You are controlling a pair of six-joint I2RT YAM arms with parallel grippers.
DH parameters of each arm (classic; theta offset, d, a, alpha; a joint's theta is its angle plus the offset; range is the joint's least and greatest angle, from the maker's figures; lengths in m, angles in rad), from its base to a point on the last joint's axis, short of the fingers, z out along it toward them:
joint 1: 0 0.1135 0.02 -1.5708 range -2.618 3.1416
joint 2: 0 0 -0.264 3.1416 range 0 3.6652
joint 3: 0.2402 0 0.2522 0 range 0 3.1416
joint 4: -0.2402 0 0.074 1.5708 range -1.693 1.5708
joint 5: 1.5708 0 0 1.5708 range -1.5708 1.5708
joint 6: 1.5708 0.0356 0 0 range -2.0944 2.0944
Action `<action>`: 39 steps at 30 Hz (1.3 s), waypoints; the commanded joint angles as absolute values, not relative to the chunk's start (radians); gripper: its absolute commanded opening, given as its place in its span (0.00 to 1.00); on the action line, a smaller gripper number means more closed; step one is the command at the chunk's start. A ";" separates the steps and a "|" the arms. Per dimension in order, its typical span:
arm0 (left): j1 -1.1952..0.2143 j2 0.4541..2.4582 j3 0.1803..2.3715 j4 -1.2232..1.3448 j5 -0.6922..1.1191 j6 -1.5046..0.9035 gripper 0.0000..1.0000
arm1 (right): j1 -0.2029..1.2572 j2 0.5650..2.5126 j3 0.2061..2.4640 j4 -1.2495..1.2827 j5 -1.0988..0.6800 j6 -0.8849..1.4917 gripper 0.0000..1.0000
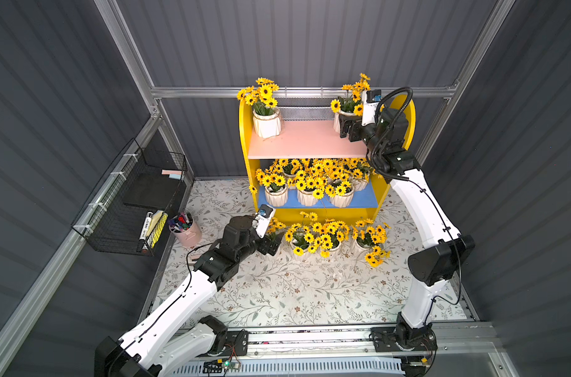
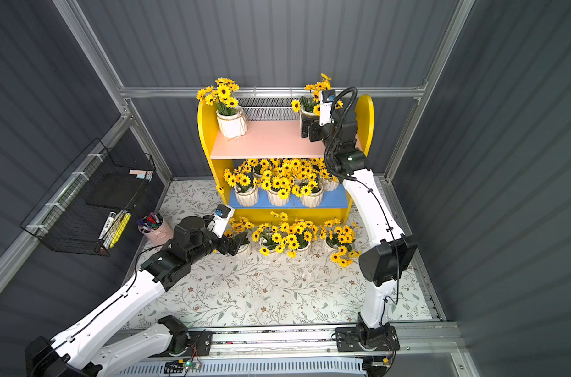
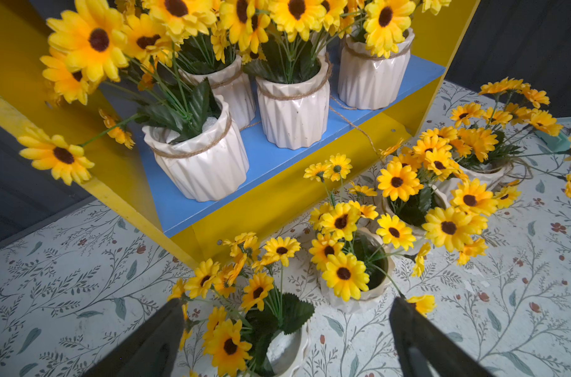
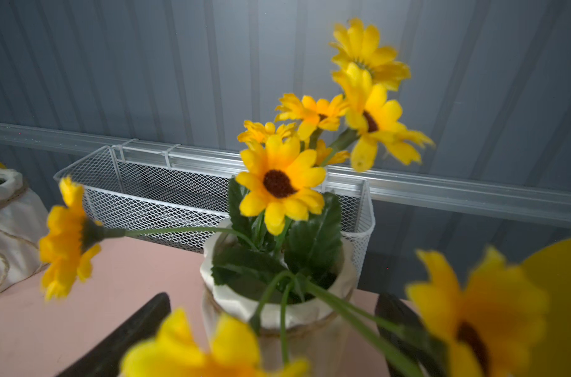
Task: Take the sunflower pots off the shelves
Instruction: Pick up the sunflower pot from the shelf.
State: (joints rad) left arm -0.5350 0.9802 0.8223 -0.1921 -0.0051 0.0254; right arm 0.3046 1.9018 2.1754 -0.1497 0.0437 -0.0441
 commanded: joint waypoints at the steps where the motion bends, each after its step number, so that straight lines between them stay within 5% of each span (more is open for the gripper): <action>1: -0.538 0.969 0.812 -0.179 -0.012 0.036 0.99 | 0.299 1.931 2.233 -0.151 0.028 -0.081 0.99; 39: -0.538 0.966 0.811 -0.184 -0.007 0.061 0.99 | 0.273 2.124 2.436 -0.183 -0.003 -0.057 0.99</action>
State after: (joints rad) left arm -0.5350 0.9802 0.8219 -0.1875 -0.0051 0.0399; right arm 0.2844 2.1071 2.4165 -0.1879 0.0006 -0.0425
